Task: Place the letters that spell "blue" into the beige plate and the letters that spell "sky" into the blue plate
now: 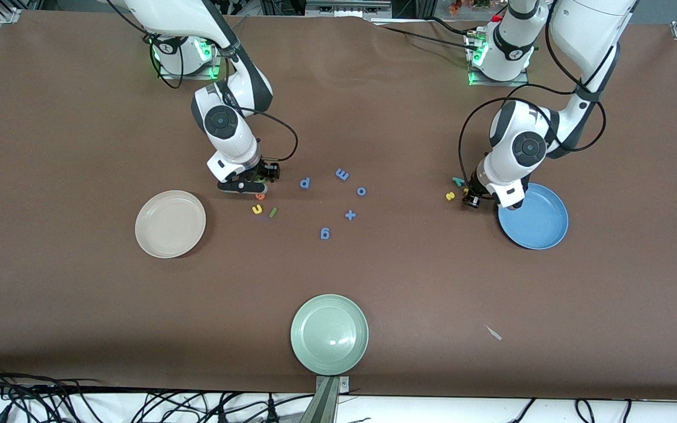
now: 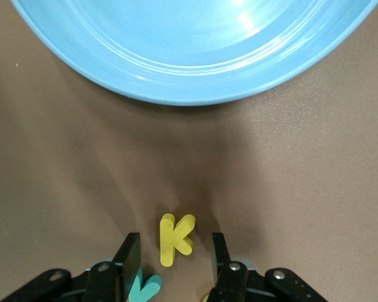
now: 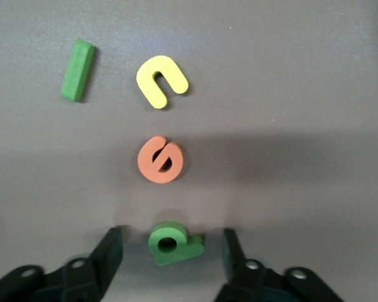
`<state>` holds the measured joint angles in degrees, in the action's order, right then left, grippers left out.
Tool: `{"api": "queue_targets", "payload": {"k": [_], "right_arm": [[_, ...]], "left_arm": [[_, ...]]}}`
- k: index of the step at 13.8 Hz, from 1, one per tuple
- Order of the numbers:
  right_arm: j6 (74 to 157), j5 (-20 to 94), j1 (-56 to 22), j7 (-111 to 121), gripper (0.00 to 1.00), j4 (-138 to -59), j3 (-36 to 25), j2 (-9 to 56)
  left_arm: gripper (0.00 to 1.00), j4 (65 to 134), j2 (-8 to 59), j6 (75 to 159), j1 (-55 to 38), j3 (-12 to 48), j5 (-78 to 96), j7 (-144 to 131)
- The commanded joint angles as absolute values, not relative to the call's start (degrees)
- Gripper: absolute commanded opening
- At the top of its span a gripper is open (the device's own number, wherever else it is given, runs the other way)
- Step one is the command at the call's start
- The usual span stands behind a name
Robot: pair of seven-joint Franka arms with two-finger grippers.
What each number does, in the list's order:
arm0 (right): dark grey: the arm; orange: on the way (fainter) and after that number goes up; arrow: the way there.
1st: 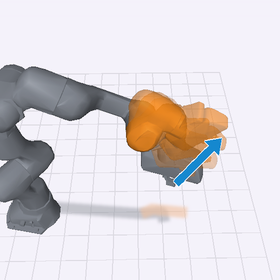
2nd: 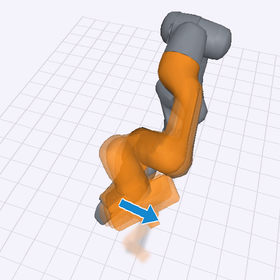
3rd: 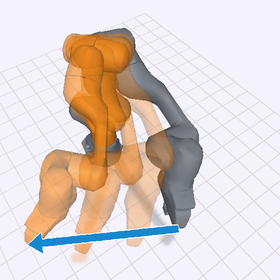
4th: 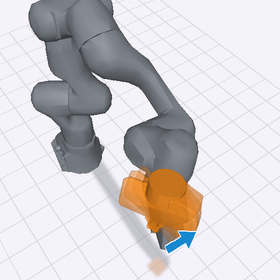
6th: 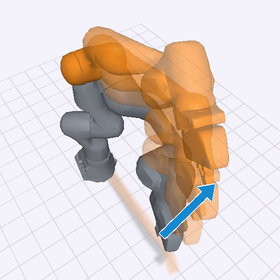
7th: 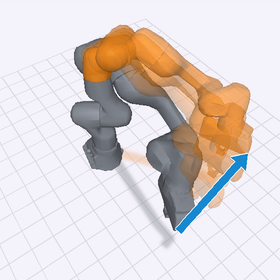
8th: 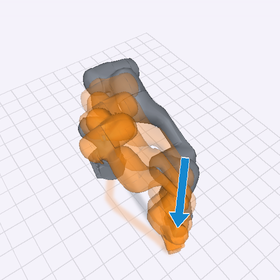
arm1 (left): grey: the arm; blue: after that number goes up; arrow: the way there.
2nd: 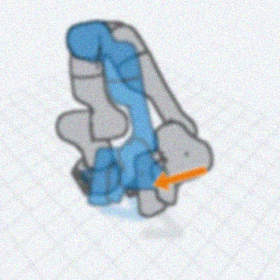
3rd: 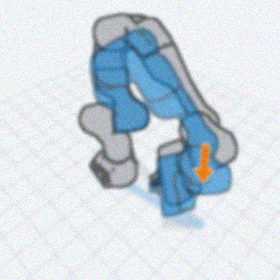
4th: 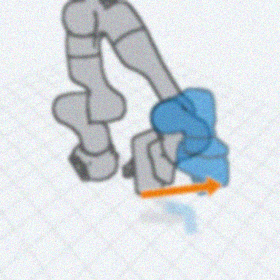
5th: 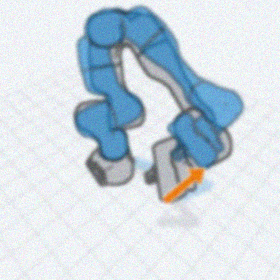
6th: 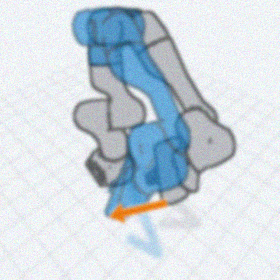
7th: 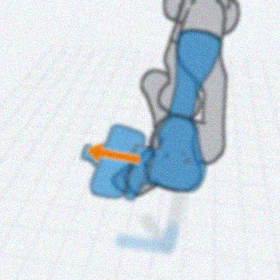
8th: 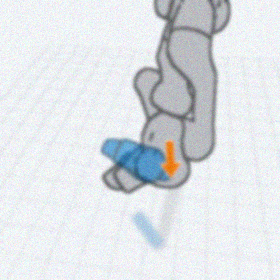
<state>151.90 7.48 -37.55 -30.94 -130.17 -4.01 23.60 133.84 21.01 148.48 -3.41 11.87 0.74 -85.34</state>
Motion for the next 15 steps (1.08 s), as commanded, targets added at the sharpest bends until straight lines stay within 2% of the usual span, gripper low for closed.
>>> {"api": "queue_targets", "payload": {"k": [1,5,6,9,12,15], "right_arm": [[154.2,7.1,-38.1,-31.7,0.57,-131.6,-4.3,23.6],[153.9,7.1,-38.1,-31.2,0.25,-131.6,-4.3,23.1],[153.8,7.1,-38.1,-31.0,0.21,-131.5,-4.4,22.9],[151.6,7.1,-38.1,-30.0,0.21,-130.8,-5.2,21.4],[142.1,7.1,-38.1,-21.9,0.21,-126.8,-9.8,18.7],[140.2,7.1,-37.8,-13.5,0.21,-124.2,-14.7,19.0]], "left_arm": [[0.54,134.2,21.1,149.3,-3.3,11.8,0.0,-87.3],[0.54,134.2,21.3,149.3,-3.3,11.7,-0.1,-87.3],[0.54,134.2,21.6,150.2,-3.3,11.7,-0.1,-87.3],[0.49,134.3,22.0,150.9,-3.3,11.7,-0.1,-87.4],[0.31,134.3,21.6,150.9,-3.3,11.7,-0.1,-88.1],[0.13,134.3,21.5,150.8,-3.3,11.7,-0.1,-88.0]]}}
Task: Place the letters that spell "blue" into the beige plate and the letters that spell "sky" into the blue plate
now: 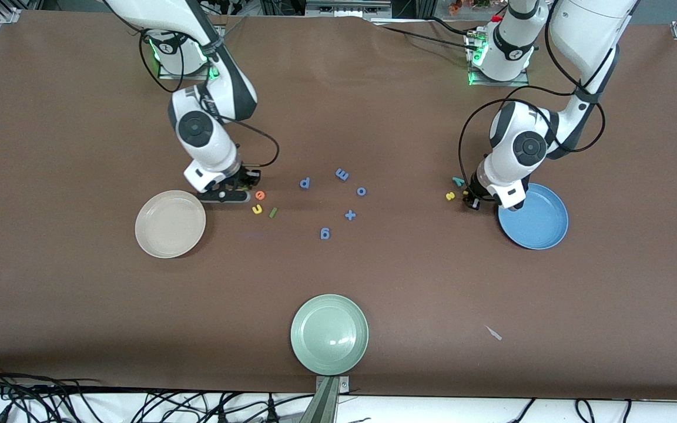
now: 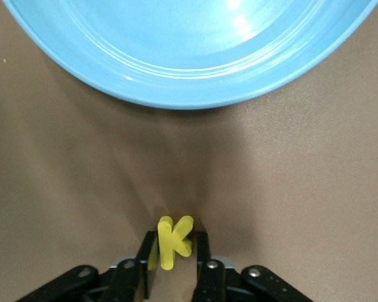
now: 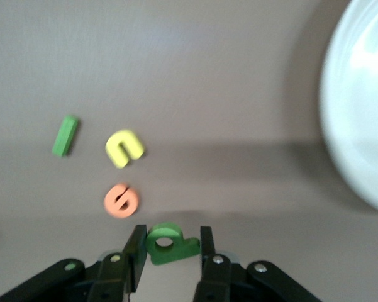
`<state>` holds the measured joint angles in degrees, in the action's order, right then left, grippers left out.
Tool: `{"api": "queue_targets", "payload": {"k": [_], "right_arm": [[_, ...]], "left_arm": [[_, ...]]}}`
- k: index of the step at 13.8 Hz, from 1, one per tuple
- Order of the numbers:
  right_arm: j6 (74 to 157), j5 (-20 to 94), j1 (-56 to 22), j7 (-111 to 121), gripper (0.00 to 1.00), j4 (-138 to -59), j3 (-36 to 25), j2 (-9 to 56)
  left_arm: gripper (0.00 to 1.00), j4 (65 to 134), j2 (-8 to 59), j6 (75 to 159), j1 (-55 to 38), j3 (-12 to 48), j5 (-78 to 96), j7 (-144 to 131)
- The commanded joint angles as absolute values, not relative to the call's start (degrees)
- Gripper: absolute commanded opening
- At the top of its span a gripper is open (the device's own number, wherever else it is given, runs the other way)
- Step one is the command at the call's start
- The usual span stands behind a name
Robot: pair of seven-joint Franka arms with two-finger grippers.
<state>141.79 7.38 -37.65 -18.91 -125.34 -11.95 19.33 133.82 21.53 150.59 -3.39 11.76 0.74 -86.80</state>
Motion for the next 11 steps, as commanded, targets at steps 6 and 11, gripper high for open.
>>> {"api": "queue_targets", "payload": {"k": [6,11], "right_arm": [[140.0,6.9,-36.0,9.0,0.24,-121.6,-26.2,21.1],[139.9,8.0,-34.5,7.3,0.62,-122.7,-25.6,21.3]], "left_arm": [[0.08,132.6,18.1,147.2,-2.0,11.5,-0.1,-87.5],[0.08,127.2,16.8,140.0,1.4,11.4,-0.1,-85.4]]}}
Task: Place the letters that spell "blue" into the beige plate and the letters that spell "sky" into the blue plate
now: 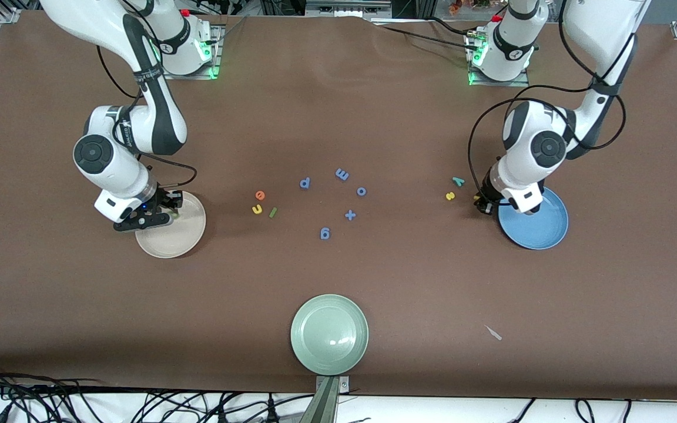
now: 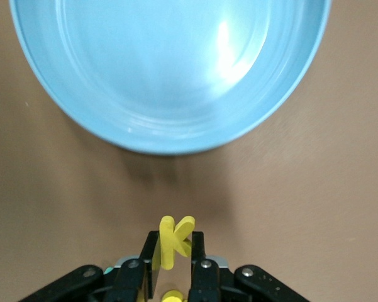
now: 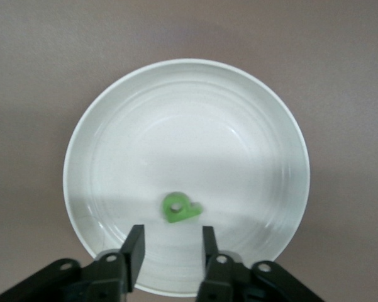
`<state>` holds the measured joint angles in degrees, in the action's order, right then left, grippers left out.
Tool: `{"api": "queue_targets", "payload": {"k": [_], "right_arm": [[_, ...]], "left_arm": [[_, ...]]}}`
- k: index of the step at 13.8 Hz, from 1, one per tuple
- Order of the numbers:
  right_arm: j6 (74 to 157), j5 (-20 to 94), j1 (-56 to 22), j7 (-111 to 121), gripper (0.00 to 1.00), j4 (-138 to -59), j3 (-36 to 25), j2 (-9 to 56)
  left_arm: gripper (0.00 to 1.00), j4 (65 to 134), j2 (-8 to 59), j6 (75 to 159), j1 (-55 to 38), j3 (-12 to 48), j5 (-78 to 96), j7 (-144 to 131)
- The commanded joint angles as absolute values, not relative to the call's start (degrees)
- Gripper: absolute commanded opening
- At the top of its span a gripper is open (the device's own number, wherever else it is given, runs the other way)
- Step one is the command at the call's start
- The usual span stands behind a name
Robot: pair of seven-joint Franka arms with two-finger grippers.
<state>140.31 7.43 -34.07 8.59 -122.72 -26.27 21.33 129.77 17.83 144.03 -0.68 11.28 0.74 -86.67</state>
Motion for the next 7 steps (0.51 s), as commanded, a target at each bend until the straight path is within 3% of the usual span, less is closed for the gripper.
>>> {"api": "queue_targets", "payload": {"k": [1,7], "right_arm": [[139.1,8.1,-34.7,4.8,0.68,-122.6,-25.3,21.3],[139.2,8.1,-34.9,-18.5,0.73,-122.2,-12.5,21.5]], "left_arm": [[0.08,126.0,16.8,138.4,3.4,11.5,-0.1,-83.2],[0.09,126.3,18.4,138.3,14.1,11.5,-2.2,-67.5]]}}
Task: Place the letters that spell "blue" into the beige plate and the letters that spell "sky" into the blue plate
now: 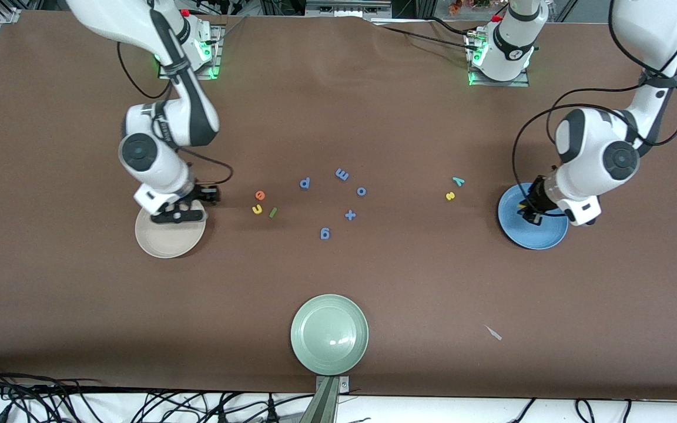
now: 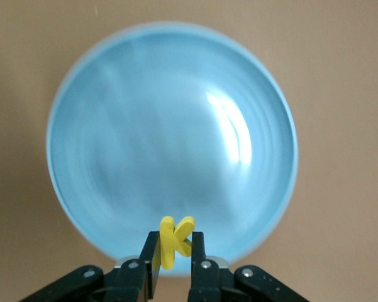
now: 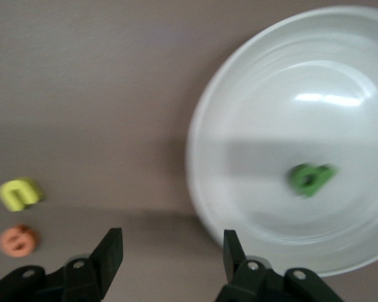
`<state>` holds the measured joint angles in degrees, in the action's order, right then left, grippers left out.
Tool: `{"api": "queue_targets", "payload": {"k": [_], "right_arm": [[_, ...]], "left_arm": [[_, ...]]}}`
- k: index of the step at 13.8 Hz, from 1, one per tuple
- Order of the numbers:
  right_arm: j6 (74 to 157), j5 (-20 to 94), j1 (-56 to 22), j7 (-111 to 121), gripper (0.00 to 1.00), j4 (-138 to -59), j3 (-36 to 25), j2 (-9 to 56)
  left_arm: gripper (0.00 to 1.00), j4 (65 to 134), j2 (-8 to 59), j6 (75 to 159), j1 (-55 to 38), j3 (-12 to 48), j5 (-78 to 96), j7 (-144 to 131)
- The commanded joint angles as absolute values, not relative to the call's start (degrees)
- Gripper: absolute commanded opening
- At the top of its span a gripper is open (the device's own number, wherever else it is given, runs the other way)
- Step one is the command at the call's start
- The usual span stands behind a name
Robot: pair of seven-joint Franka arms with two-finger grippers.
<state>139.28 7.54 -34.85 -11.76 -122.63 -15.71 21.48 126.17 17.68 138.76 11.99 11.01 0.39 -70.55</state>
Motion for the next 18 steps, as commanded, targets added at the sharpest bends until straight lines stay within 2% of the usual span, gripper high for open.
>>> {"api": "queue_targets", "payload": {"k": [1,3,4,5,6,11,13,17,18], "right_arm": [[140.2,8.1,-34.9,-22.5,0.73,-122.2,-10.7,21.6],[144.4,8.1,-35.3,-29.6,0.73,-122.2,-7.4,24.1],[146.6,8.1,-35.6,-32.1,0.73,-122.2,-6.5,25.4],[147.8,8.1,-36.6,-33.4,0.73,-122.2,-6.4,26.3],[148.6,8.1,-37.6,-34.5,0.73,-122.2,-6.4,27.0],[150.3,8.1,-38.4,-35.5,0.72,-122.2,-6.4,28.6],[150.2,7.8,-38.3,-35.2,0.61,-122.2,-6.5,28.5],[149.9,7.0,-38.2,-34.5,0.11,-122.2,-7.0,28.2],[149.9,7.0,-38.1,-34.2,0.10,-122.2,-7.0,28.0]], "left_arm": [[0.10,126.4,18.8,138.4,14.6,11.6,-4.2,-67.4],[0.14,126.6,19.5,139.6,15.5,11.6,-5.3,-67.4],[0.25,126.7,19.6,139.7,15.6,11.7,-5.3,-67.2],[0.44,126.7,19.4,139.7,15.6,11.8,-5.3,-67.1],[0.54,126.7,19.2,139.5,15.6,12.0,-5.2,-67.2],[0.56,126.5,18.5,138.3,14.9,12.9,-4.5,-68.6],[0.56,126.7,18.5,138.1,14.7,17.7,-4.7,-73.3],[0.56,127.2,18.7,138.8,14.6,24.9,-4.8,-78.1],[0.56,127.2,18.9,138.9,14.4,25.6,-4.8,-81.3]]}}
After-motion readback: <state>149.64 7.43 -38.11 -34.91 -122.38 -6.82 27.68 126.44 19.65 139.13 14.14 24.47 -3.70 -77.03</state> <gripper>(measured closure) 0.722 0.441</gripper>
